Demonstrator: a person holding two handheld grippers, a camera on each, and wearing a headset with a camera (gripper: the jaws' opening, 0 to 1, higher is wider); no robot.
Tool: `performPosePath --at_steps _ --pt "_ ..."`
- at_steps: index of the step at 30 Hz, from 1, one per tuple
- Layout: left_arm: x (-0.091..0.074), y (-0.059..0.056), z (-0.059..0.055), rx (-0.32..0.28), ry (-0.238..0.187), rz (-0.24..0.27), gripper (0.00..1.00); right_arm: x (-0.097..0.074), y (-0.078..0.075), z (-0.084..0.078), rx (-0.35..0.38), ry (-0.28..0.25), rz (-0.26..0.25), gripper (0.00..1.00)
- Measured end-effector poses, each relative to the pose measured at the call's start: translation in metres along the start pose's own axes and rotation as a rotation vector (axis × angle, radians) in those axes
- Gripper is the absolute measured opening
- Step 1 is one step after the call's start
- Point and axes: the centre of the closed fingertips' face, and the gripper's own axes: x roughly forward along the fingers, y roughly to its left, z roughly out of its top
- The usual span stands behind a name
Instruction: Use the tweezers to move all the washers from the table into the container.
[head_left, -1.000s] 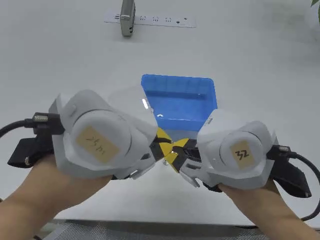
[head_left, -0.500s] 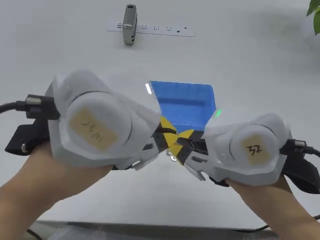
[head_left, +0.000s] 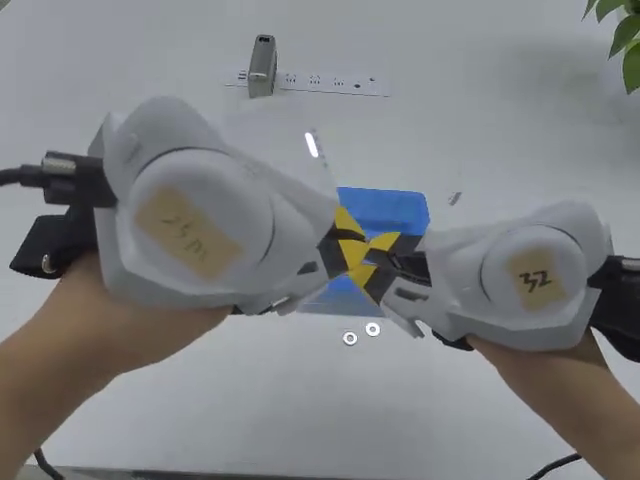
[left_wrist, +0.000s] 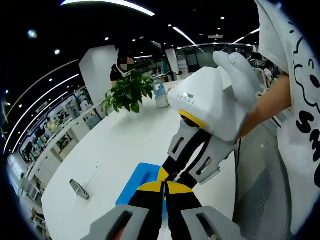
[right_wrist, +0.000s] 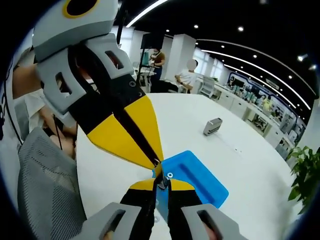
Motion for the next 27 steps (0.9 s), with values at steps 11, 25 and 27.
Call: performPosePath --at_steps 11,25,27 --pt "0.007 0.014 0.005 0.009 -0.019 0.008 0.00 0.003 -0.015 0.003 -0.003 -0.009 -0.032 0.04" --pt "0.002 0.000 0.000 0.008 0.003 -0.011 0.00 0.001 -0.001 -0.004 0.026 -0.001 -0.010 0.05" --pt "0.001 -0.001 -0.001 0.009 0.007 -0.011 0.00 0.001 0.001 -0.005 0.028 -0.002 -0.009 0.05"
